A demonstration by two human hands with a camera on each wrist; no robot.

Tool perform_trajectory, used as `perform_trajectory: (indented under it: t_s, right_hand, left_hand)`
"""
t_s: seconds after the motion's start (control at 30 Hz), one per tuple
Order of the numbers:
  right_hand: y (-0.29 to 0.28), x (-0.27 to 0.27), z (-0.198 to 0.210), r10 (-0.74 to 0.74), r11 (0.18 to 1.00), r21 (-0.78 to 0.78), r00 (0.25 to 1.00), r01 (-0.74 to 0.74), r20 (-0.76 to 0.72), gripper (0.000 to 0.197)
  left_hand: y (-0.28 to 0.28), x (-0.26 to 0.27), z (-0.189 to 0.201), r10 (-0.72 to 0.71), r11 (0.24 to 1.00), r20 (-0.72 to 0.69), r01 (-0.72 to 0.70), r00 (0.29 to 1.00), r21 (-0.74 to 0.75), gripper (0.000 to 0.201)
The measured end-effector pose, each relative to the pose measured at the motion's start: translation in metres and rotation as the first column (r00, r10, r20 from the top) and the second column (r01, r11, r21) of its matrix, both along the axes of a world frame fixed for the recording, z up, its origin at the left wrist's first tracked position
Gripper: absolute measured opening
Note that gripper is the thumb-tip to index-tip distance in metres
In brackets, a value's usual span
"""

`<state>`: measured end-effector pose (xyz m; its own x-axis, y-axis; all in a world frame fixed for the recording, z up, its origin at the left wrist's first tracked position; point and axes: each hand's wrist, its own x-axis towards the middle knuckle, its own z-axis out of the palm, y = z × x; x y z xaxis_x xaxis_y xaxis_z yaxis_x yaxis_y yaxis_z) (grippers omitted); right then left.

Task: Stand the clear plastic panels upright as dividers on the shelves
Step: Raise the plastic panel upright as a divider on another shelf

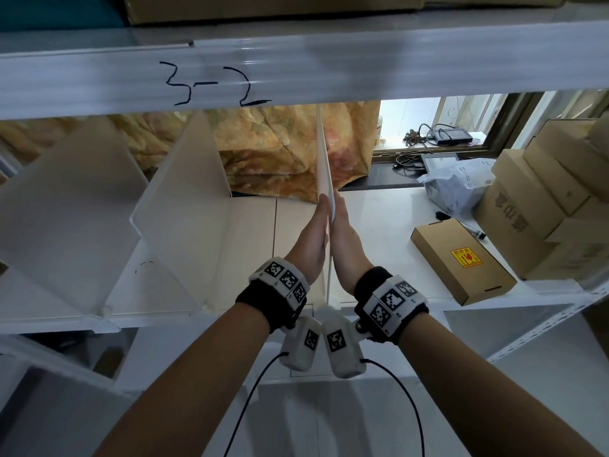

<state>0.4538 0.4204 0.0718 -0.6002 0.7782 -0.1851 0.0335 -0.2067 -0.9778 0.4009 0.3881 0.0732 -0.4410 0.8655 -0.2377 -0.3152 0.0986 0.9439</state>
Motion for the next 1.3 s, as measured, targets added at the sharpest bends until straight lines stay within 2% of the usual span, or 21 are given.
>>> perform_trajectory:
  t_s: [0.03, 0.13, 0.23, 0.37, 0.47, 0.53, 0.7, 0.8, 0.93, 1.03, 1.07, 1.17, 1.23, 1.3]
  right_hand:
    - [-0.001, 0.001, 0.001, 0.031, 0.999, 0.015, 1.0, -0.031, 0.004, 0.061]
    - [0.0, 0.004, -0.003, 0.052, 0.998, 0.025, 0.999, -0.052, -0.011, 0.061]
    - [0.002, 0.004, -0.009, 0.078, 0.994, 0.082, 0.997, -0.075, -0.025, 0.061]
    - [0.005, 0.002, -0.009, 0.068, 0.993, 0.1, 0.997, -0.065, -0.027, 0.065]
    - [0.006, 0.003, -0.006, 0.075, 0.991, 0.109, 0.997, -0.072, -0.021, 0.072]
    - [0.007, 0.004, -0.005, 0.078, 0.991, 0.114, 0.997, -0.075, -0.019, 0.075]
    - [0.002, 0.007, 0.0, 0.088, 0.991, 0.109, 0.994, -0.081, -0.062, 0.077]
    - [-0.002, 0.009, 0.0, 0.092, 0.99, 0.117, 0.994, -0.084, -0.063, 0.085]
    - [-0.006, 0.016, -0.004, 0.115, 0.979, 0.171, 0.993, -0.111, -0.01, 0.08]
    - [-0.011, 0.024, -0.004, 0.114, 0.939, 0.316, 0.99, -0.134, 0.083, 0.069]
    - [-0.015, 0.028, -0.002, 0.11, 0.919, 0.364, 0.986, -0.15, 0.126, 0.064]
    - [-0.025, 0.037, 0.003, 0.069, 0.854, 0.471, 0.946, -0.221, 0.318, 0.057]
    - [-0.033, 0.037, 0.005, 0.012, 0.834, 0.475, 0.871, -0.279, 0.491, 0.059]
    - [-0.051, 0.033, 0.005, -0.065, 0.842, 0.448, 0.767, -0.301, 0.638, 0.058]
  left_hand:
    - [0.002, -0.003, -0.005, -0.013, 0.999, 0.047, 0.011, 0.999, 0.031, 0.058]
    - [0.002, -0.005, -0.008, 0.005, 0.998, 0.002, -0.005, 1.0, 0.06, 0.055]
    - [0.002, -0.009, -0.007, 0.058, 0.998, -0.053, -0.056, 0.997, 0.037, 0.039]
    - [-0.001, -0.008, 0.001, 0.082, 0.997, -0.104, -0.08, 0.991, 0.024, 0.041]
    - [-0.008, -0.003, 0.01, 0.075, 0.997, -0.121, -0.075, 0.99, 0.004, 0.036]
    - [-0.014, 0.001, 0.018, 0.066, 0.998, -0.148, -0.066, 0.987, 0.003, 0.039]
    - [-0.027, -0.003, 0.021, 0.057, 0.998, -0.163, -0.058, 0.985, -0.007, 0.06]
    - [-0.035, 0.001, 0.023, 0.044, 0.999, -0.184, -0.049, 0.982, -0.022, 0.062]
    - [-0.048, 0.006, 0.027, -0.023, 0.997, -0.307, 0.0, 0.951, -0.075, 0.059]
    - [-0.061, 0.002, 0.028, -0.062, 0.993, -0.47, 0.005, 0.88, -0.122, 0.055]
    - [-0.067, -0.003, 0.027, -0.081, 0.986, -0.551, -0.012, 0.83, -0.164, 0.055]
    - [-0.09, -0.023, 0.018, -0.259, 0.917, -0.75, -0.09, 0.609, -0.39, 0.058]
    - [-0.111, -0.04, 0.013, -0.37, 0.871, -0.783, -0.107, 0.5, -0.48, 0.059]
    - [-0.142, -0.054, 0.012, -0.428, 0.851, -0.788, -0.096, 0.444, -0.516, 0.06]
